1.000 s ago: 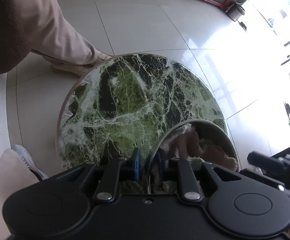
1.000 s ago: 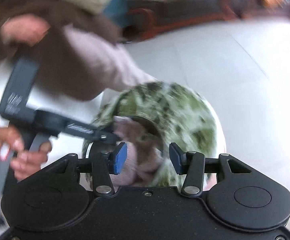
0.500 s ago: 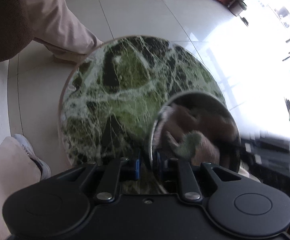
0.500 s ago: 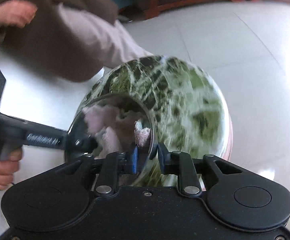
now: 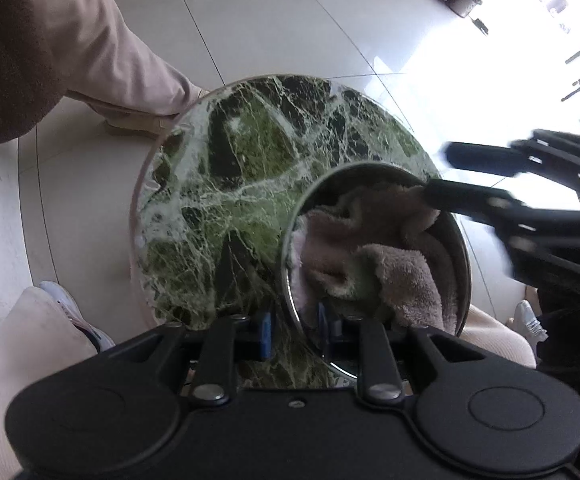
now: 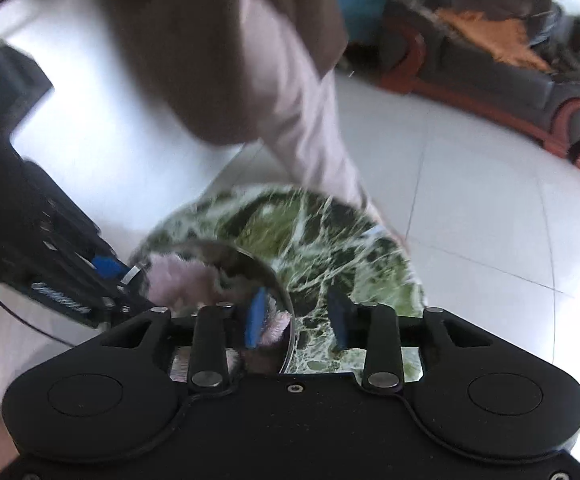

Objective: Clean bowl
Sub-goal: 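Rub towel around bowl bottom with right gripper while left gripper holds rim, then scrub bowl inner wall with towel, right gripper, while left gripper holds rim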

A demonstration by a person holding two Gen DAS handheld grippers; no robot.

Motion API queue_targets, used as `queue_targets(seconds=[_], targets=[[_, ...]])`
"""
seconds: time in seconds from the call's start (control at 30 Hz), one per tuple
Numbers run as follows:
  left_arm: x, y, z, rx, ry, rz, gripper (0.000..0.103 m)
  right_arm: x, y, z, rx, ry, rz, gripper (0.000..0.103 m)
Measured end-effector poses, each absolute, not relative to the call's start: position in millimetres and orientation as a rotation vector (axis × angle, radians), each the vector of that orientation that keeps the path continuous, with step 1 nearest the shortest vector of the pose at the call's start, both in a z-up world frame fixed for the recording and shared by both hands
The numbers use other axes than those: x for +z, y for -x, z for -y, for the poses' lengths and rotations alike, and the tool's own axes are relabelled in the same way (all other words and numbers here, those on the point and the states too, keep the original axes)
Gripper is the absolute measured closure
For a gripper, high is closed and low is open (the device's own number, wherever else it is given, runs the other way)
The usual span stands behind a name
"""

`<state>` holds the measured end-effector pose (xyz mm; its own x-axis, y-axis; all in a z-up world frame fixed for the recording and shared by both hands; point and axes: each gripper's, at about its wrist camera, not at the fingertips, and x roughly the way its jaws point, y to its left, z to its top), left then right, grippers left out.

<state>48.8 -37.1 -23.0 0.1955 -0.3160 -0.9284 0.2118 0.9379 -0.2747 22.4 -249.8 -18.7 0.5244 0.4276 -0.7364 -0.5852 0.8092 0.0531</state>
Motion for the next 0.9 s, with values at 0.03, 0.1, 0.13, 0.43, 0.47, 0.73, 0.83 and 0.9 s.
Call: queue_targets(seconds=[0.03,0.1,0.13,0.43,0.47,0.73,0.83,0.9], targets=[[-22.3,-49.6,35.9,-0.370,0.093,-1.319,0.083,-16.4,-17.2,248.1,0.619,0.210,-0.813,0.068],[-22.3,-52.5,34.8,-0.369,0.086,-1.311,0.084,-12.4,-3.3,240.7,0.646,0.223,-0.807,0.068],[-23.8,-55.0,34.8,-0.369,0.086,-1.305,0.085,-12.9,1.0,234.2,0.657,0.247,-0.808,0.068],[-32.1,-54.4,43.2,-0.354,0.073,-1.328,0.088,-51.4,-1.2,174.3,0.645,0.501,-0.842,0.051],[-32.0,-54.4,43.8,-0.352,0.070,-1.328,0.088,-56.4,-2.7,171.5,0.645,0.514,-0.844,0.047],[-32.6,-54.3,41.7,-0.350,0.084,-1.332,0.088,-75.3,-12.6,169.8,0.640,0.461,-0.896,0.057],[-33.1,-55.2,41.2,-0.356,0.086,-1.335,0.088,-76.4,-14.9,172.3,0.659,0.414,-0.962,0.077],[-33.1,-55.8,41.2,-0.365,0.081,-1.339,0.088,-75.2,-16.4,175.3,0.667,0.398,-0.977,0.081]])
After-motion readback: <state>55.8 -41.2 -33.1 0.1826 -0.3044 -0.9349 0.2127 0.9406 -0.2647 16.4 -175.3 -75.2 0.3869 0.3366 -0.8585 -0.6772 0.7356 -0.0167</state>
